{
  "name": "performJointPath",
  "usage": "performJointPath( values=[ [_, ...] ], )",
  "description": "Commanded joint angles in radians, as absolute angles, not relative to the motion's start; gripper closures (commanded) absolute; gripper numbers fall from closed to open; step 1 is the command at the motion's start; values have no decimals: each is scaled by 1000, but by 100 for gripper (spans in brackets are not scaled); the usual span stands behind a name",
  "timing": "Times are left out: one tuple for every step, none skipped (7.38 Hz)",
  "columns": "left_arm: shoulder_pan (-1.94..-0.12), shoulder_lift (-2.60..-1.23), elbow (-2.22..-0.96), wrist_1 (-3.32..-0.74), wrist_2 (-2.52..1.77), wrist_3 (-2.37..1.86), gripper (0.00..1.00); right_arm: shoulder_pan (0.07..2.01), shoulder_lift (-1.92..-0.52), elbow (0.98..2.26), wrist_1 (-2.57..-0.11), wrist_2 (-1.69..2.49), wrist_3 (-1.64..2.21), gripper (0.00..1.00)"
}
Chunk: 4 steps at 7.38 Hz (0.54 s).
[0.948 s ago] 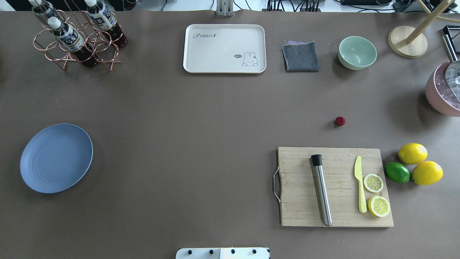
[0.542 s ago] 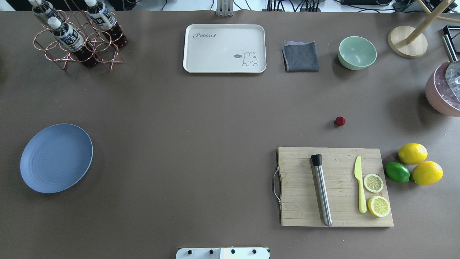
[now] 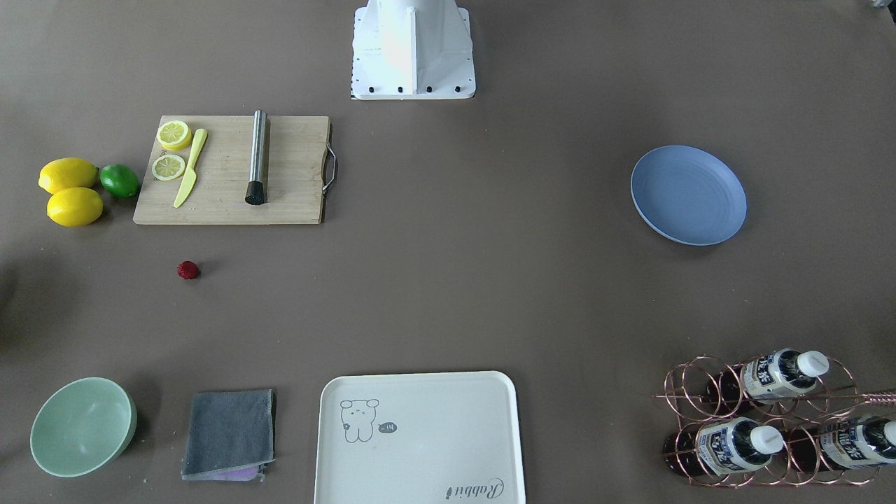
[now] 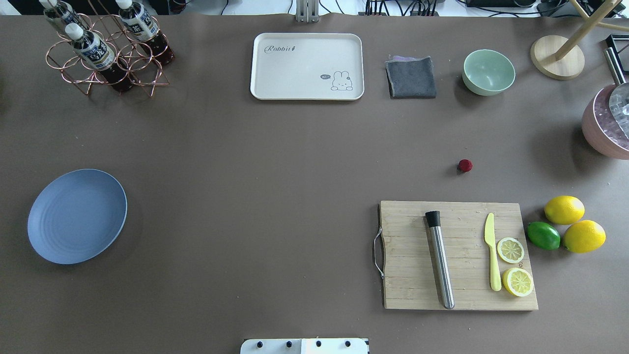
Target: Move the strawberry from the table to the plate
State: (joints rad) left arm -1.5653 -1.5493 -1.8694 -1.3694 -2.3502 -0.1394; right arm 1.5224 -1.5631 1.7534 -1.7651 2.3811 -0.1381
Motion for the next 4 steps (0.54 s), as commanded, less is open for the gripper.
performJointPath(
  values=[
    [-1563,-1552,-1868,-1370,-2349,-144,3,1522,-1563,1752,-1766,2382,-138,0],
    [-1563,-1554,-1870,-1370,-2350,-141,3,1522,-1563,1752,-1766,2382,-138,0],
    [-1565,-1548,-1873,-1370,-2353,-140,3,1522,-1563,1752,-1766,2385,-138,0],
    [-1566,-1545,-1865,-1371,-2355,-140,3,1520,-1563,1747,-1764,2387,-138,0]
  ],
)
